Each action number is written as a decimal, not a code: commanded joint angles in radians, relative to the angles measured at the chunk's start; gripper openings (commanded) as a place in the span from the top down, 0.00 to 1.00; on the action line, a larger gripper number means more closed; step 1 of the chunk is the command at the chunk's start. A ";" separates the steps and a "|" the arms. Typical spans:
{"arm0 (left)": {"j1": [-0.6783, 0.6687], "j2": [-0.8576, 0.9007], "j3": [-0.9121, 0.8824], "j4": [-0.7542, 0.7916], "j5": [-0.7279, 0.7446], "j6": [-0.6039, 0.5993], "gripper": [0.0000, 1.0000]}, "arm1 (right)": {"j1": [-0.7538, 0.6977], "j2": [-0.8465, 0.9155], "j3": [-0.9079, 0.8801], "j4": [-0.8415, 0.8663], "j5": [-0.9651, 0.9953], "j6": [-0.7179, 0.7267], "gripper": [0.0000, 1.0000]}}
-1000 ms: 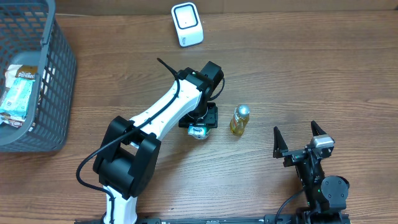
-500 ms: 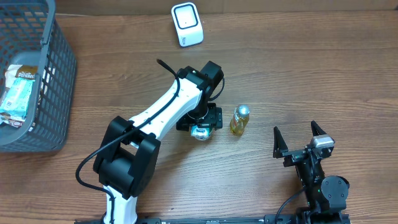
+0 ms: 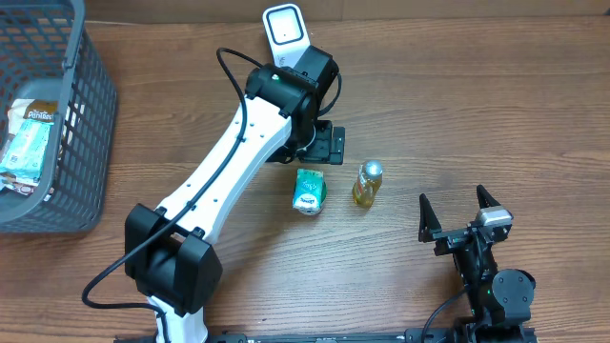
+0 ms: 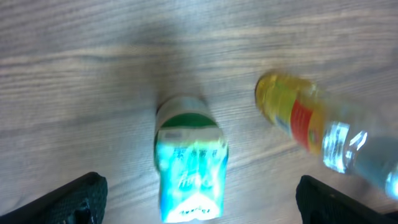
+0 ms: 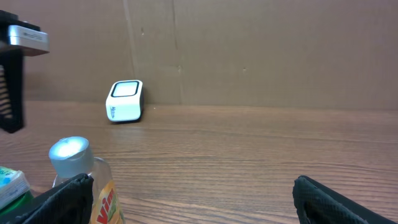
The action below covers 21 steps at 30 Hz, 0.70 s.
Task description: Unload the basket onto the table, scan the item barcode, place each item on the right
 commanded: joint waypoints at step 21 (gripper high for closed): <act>0.109 -0.014 -0.161 0.001 0.268 0.214 0.48 | -0.002 -0.008 -0.011 0.005 0.000 -0.005 0.00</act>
